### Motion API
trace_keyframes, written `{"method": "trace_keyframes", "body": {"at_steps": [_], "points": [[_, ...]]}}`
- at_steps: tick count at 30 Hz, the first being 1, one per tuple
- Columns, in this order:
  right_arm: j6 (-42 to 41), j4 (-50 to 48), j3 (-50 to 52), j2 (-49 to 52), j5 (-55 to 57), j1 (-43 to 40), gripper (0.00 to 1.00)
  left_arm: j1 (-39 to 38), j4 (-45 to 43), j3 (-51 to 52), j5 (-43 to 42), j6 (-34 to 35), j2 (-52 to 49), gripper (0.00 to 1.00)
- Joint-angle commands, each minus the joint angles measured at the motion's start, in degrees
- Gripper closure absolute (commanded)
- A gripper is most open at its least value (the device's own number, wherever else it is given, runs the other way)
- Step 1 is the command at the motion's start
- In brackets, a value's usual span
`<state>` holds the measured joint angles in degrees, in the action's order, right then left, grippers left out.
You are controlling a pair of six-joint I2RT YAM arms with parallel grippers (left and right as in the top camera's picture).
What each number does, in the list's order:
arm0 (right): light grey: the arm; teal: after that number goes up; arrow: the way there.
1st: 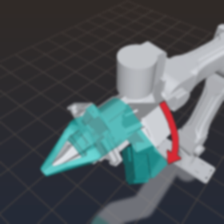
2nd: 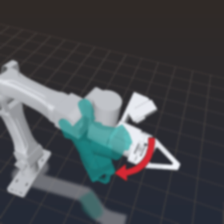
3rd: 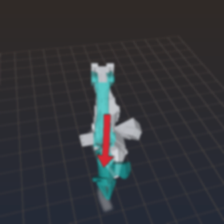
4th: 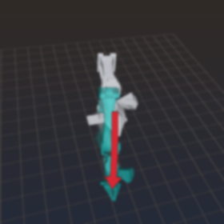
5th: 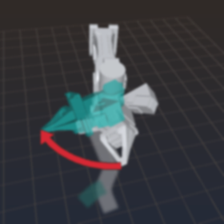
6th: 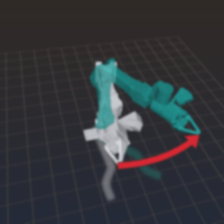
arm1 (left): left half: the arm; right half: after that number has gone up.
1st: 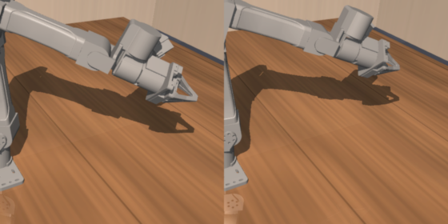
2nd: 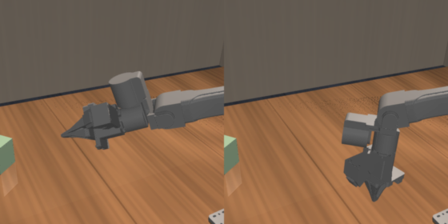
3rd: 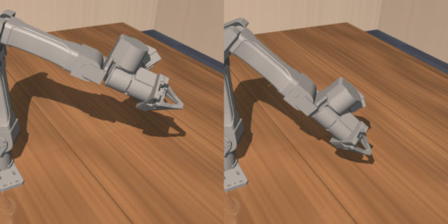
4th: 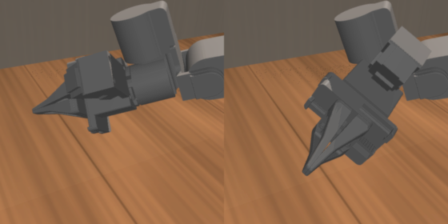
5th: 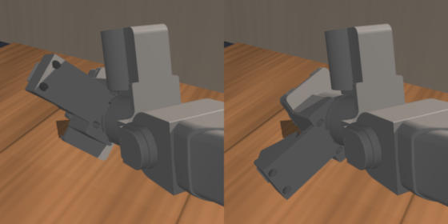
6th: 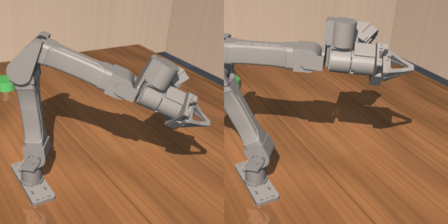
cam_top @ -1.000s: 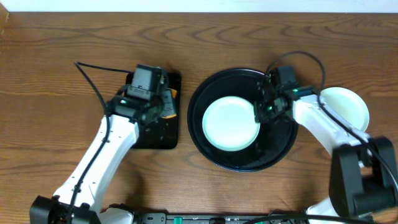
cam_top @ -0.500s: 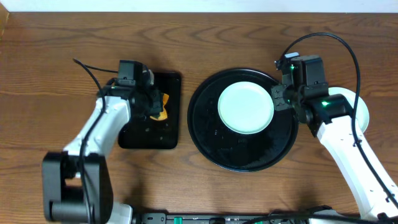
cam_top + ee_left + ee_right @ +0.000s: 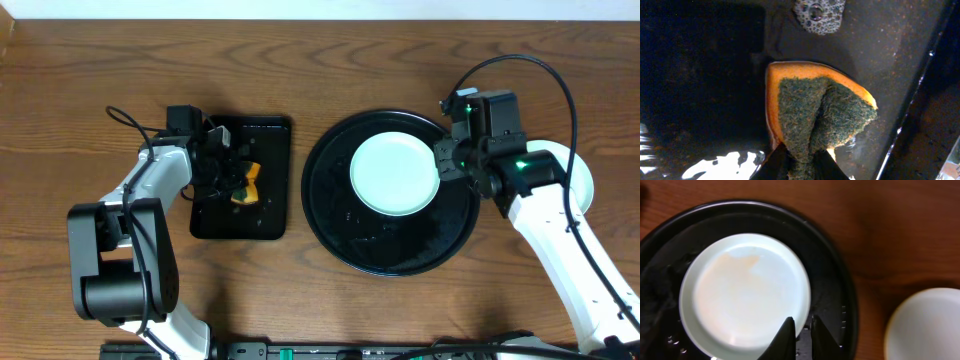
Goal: Clean dirty plates on tray and stack at the side
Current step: 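Lower the sponge into the black rectangular tray and release it with left gripper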
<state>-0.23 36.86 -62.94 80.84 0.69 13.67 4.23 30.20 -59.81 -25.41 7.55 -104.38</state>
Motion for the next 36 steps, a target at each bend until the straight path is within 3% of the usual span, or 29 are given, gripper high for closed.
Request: {"method": "trace_keyframes", "body": {"at_steps": [1,3,5,6,8,14,16,17,20,22,23,25,30,31,33,36], "points": [[-1.5,0.5,-0.6,1.2,-3.8,0.2,0.91,-0.1,0.1,0.3,-0.7,0.2,-0.7,0.66],[-1.5,0.9,-0.6,1.3,-3.8,0.2,0.90,-0.1,0.1,0.3,-0.7,0.5,-0.7,0.52],[-1.5,1.2,-0.5,1.3,-3.8,0.2,0.90,-0.1,0.2,0.3,-1.2,0.9,-0.7,0.49],[-1.5,1.4,-0.5,1.3,-3.8,0.2,0.90,-0.1,0.2,0.3,-1.3,1.1,-0.7,0.54],[-2.1,1.8,-0.5,1.3,-3.8,0.2,0.90,-0.5,0.3,0.3,-1.4,1.0,-0.7,0.92],[-2.5,2.8,-0.5,1.3,-3.8,0.2,0.90,-3.8,0.0,0.3,-3.8,-5.8,-0.7,0.92],[-2.5,2.8,-0.5,1.3,-3.8,0.2,0.90,-4.7,-0.5,0.3,1.1,-4.5,-0.7,0.55],[-2.5,2.8,-0.5,1.3,-3.8,0.2,0.90,-4.9,-0.5,0.3,3.8,-3.2,-0.7,0.49],[-2.5,2.9,-0.5,1.3,-3.8,0.2,0.91,-5.1,-0.4,0.3,11.6,-0.1,-0.7,0.48],[-2.5,2.9,-0.5,1.3,-3.7,0.2,0.91,-5.0,-0.3,0.3,15.9,1.9,-0.7,0.56],[-2.5,2.9,-0.5,1.3,-3.7,0.2,0.91,-5.0,-0.2,0.3,17.9,3.3,-0.7,0.71],[-2.6,2.9,-0.5,1.3,-3.7,0.2,0.91,-4.9,0.0,0.3,19.6,5.6,-0.7,0.93],[-2.8,2.9,-0.5,1.3,-3.5,0.2,0.91,-5.0,-0.3,-0.1,14.1,5.1,0.2,0.93],[-2.8,2.8,-0.5,1.3,-3.5,0.2,0.91,-5.0,-0.6,-0.1,12.8,4.8,0.5,0.89],[-2.8,2.8,-0.5,1.3,-3.5,0.2,0.91,-5.0,-1.2,-0.1,11.6,4.8,1.1,0.59],[-2.8,2.9,-0.5,1.3,-3.5,0.2,0.92,-5.0,-2.5,-0.1,11.5,4.8,1.2,0.40]]}}
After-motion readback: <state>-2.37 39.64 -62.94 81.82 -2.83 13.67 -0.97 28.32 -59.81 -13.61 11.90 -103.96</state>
